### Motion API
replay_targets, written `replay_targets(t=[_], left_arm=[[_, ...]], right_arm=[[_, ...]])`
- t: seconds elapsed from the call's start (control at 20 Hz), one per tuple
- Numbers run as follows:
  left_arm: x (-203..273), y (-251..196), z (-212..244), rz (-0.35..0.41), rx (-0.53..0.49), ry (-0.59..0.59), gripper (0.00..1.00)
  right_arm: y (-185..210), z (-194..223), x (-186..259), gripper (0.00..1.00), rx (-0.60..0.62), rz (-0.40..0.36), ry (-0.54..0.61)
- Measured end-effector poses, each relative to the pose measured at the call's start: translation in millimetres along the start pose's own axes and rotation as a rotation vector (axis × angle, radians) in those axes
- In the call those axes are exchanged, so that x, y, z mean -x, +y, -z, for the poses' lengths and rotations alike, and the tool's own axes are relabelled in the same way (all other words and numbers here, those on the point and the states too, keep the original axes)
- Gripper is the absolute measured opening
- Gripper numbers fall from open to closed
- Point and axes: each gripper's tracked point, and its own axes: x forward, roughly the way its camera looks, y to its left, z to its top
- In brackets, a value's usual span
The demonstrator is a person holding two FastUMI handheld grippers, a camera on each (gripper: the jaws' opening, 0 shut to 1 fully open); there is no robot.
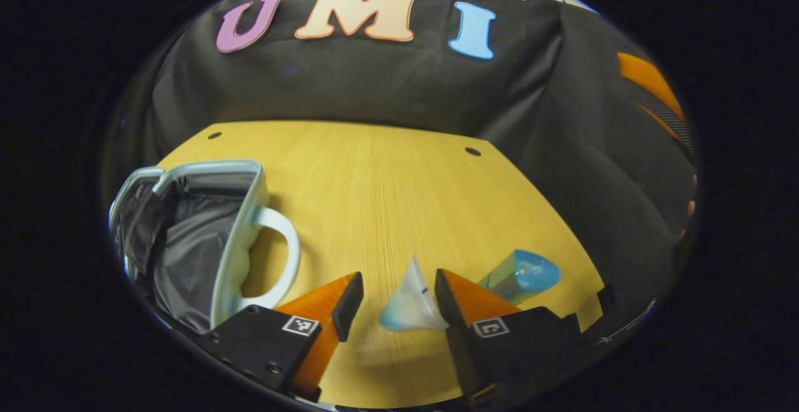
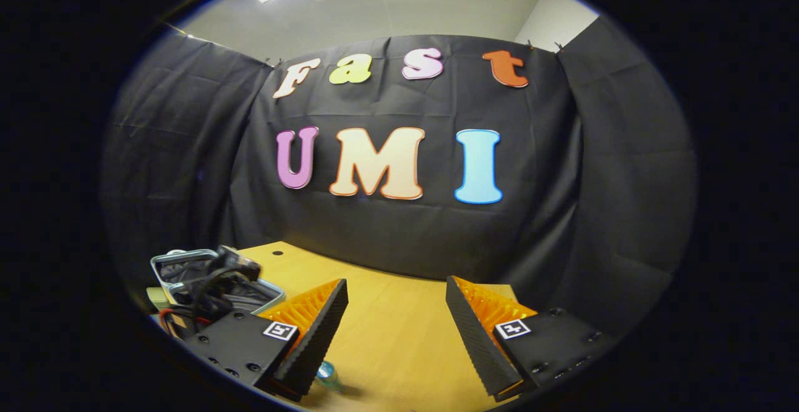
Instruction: First open the suitcase, pack the skin care products into it, and then close the suitcase.
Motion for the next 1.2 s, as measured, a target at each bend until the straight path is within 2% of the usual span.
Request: replay_targets(t=[0.05,0.15,0.25,0.35,0.4,0.7,0.85,0.95,1.1,1.2], left_arm=[[-5.0,2.1,5.9,-0.018,0.001,0.018,0.55],[-6.7,-2.1,-1.4,-0.009,-0.015,0.006,0.3],[0.8,1.1,-7.9,-0.021,-0.016,0.016,0.19],[12.0,7.7,-26.3,-0.027,-0.026,-0.003,0.16],[19.2,10.7,-35.4,-0.033,-0.029,-0.012,0.19],[63.8,30.5,-81.3,-0.089,-0.014,-0.061,0.19],[84.3,40.4,-96.2,-0.127,-0.013,-0.082,0.19],[94.0,48.0,-98.6,-0.153,-0.02,-0.088,0.18],[103.9,63.3,-96.1,-0.19,-0.028,-0.083,0.18],[110.0,75.9,-94.0,-0.211,-0.028,-0.072,0.18]], right_arm=[[5.3,9.1,0.8,0.99,-0.002,-0.023,0.008],[14.6,27.3,1.6,0.99,0.005,-0.057,0.027],[27.2,49.0,1.6,0.99,0.012,-0.094,0.053],[39.6,79.3,0.9,0.99,0.01,-0.131,0.1],[43.9,92.7,0.8,0.99,0.01,-0.144,0.118],[75.5,178.8,7.6,0.99,0.012,-0.247,0.263],[83.7,218.4,7.1,0.99,0.009,-0.274,0.336],[90.5,237.7,5.0,0.92,0.003,-0.299,0.384],[93.1,238.5,3.5,0.46,-0.011,-0.311,0.425],[98.7,227.5,-4.8,0.45,-0.073,-0.322,0.451]])
